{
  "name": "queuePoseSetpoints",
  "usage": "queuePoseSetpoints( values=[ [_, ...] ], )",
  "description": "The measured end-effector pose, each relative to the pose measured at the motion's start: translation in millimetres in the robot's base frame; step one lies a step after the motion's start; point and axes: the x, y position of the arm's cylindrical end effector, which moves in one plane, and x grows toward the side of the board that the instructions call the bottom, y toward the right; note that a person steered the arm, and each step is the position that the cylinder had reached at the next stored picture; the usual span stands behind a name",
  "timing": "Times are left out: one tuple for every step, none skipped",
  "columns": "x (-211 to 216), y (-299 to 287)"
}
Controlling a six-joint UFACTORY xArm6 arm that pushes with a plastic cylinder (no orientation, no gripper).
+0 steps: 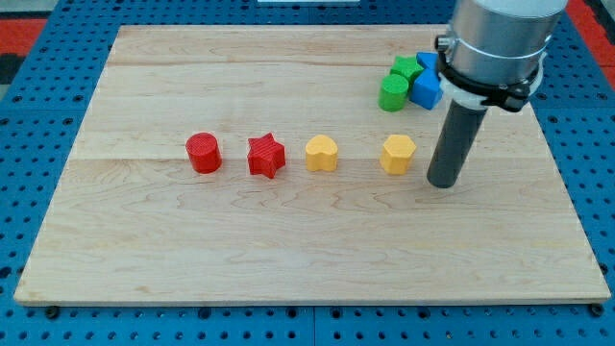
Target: Push the yellow hexagon slightly left
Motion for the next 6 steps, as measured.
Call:
queuePoseSetpoints(
  values=[
    [-31, 5],
    [-34, 5],
    [-31, 6],
    [-25, 3],
    [-25, -11],
    [-25, -21]
  ],
)
